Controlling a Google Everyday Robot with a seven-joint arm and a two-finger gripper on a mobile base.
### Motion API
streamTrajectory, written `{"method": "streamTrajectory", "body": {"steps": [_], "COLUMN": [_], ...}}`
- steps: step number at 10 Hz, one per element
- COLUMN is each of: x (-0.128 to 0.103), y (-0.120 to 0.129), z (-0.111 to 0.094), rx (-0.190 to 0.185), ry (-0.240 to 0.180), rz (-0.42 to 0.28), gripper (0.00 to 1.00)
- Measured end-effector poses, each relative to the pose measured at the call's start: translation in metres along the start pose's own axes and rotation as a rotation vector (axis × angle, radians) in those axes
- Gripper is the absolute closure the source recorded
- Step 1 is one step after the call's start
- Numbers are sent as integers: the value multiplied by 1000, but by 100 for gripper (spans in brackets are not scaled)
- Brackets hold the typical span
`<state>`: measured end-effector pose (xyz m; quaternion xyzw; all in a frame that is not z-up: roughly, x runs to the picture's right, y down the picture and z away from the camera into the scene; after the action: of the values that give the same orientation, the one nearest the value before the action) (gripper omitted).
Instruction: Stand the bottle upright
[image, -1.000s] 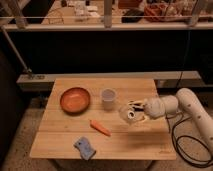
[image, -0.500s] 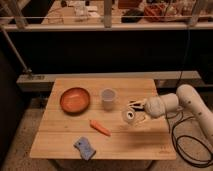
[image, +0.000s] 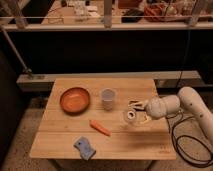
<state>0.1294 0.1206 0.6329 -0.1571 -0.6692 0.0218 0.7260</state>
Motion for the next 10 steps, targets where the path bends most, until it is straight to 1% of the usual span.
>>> {"method": "streamTrajectory", "body": {"steps": [1, 3, 6, 8, 10], "x": [2, 5, 6, 7, 9], "y": [0, 3, 4, 5, 6], "z": [-1, -4, -6, -7, -4], "rx": [17, 51, 81, 98, 95], "ry": [-3, 0, -4, -29, -57], "rz": [13, 60, 113, 150, 178], "gripper": [100, 100, 100, 100, 100]}}
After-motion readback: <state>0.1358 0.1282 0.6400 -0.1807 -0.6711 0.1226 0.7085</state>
